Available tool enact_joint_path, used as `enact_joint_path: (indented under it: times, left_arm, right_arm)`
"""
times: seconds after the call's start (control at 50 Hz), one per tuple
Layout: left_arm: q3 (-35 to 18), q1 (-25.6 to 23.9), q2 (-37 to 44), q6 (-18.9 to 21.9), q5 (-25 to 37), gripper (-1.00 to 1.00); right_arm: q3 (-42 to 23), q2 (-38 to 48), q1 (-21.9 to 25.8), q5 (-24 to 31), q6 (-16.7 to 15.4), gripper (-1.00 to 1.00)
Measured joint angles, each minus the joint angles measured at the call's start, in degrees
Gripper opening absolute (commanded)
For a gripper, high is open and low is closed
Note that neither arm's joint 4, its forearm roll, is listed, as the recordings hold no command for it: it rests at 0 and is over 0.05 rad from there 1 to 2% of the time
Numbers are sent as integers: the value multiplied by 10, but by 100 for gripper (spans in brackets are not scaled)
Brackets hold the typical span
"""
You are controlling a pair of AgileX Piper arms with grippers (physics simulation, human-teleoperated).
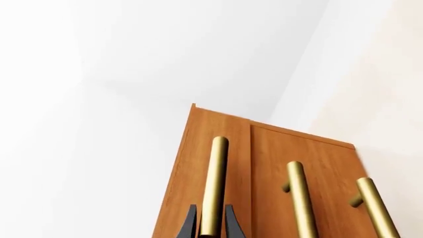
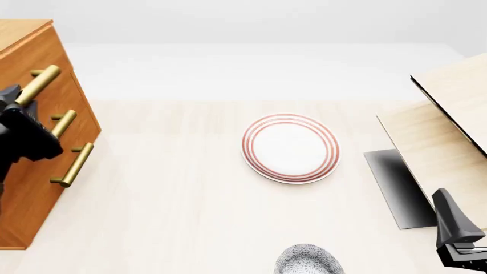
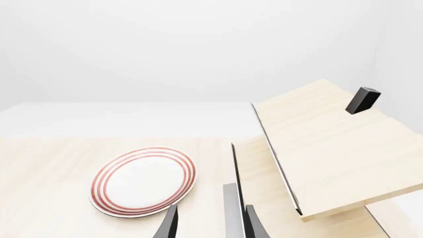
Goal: Open the top drawer of the cabinet and put the bowl in it.
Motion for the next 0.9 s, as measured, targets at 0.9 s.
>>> enact_joint_path:
  times: [0.9]
  left_arm:
    - [12, -78, -30, 39, 25, -100]
  right_arm:
    - [0, 0, 0, 0, 0, 100]
